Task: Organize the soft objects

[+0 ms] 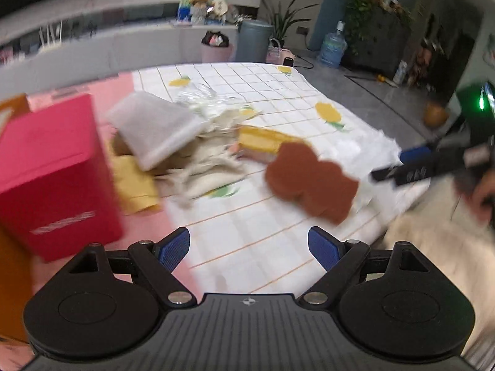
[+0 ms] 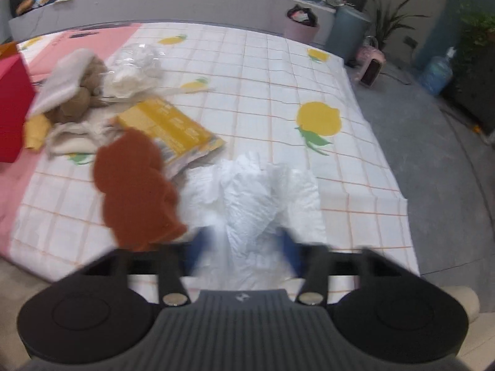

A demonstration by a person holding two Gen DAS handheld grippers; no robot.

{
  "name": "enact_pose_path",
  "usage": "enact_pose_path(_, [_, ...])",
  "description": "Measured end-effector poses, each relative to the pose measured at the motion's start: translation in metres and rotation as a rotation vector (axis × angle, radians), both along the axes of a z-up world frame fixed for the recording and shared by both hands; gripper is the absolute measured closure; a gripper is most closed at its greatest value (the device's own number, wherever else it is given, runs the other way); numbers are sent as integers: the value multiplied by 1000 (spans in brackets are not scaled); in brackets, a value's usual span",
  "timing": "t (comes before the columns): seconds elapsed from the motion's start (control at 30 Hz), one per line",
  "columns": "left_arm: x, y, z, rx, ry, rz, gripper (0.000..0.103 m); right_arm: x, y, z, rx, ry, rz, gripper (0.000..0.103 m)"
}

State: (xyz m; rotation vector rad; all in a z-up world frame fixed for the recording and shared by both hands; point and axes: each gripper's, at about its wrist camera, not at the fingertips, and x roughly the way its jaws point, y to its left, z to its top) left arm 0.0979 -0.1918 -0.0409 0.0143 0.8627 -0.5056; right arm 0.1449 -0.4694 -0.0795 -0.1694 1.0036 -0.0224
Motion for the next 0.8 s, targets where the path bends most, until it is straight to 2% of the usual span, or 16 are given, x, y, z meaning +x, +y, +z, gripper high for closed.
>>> enact_pose_path(0.03, [7,-9,0,-16,17,17,2,3,-2,-2,5,-6,-26,2])
enact_pose_path(0.17, [32,-48,-1,-43,67,35,2,15,-6,-16,37,4,-71,3])
enact_pose_path(0.23, [45,-72,-3,-2,73,49,2,20,-5,-29,1,45,-81,3])
enact_pose_path(0.33, [58,-104,-6,110,46,106,2,19,-7,-44,-66,83,-106,3])
enact_pose_path(0.4, [66,-115,-9,129,63,139,2,16,-14,-45,-46,89,-120,3])
enact_pose_path(0.5, [77,-124,-17,134,152,212,2,15,-28,-47,10,102,-169,3])
enact_pose_path(0.57, [82,-126,-27,116,241,293,2,17,-32,-50,38,112,-193,3])
enact_pose_path(0.63, [84,-127,-34,63,320,353,2,17,-29,-53,40,125,-188,3])
enact_pose_path(0.73, [87,-130,-40,-14,376,415,2,17,-22,-57,21,142,-176,3])
enact_pose_path(0.8, [92,-130,-46,-59,424,474,2,18,-26,-57,57,167,-208,3])
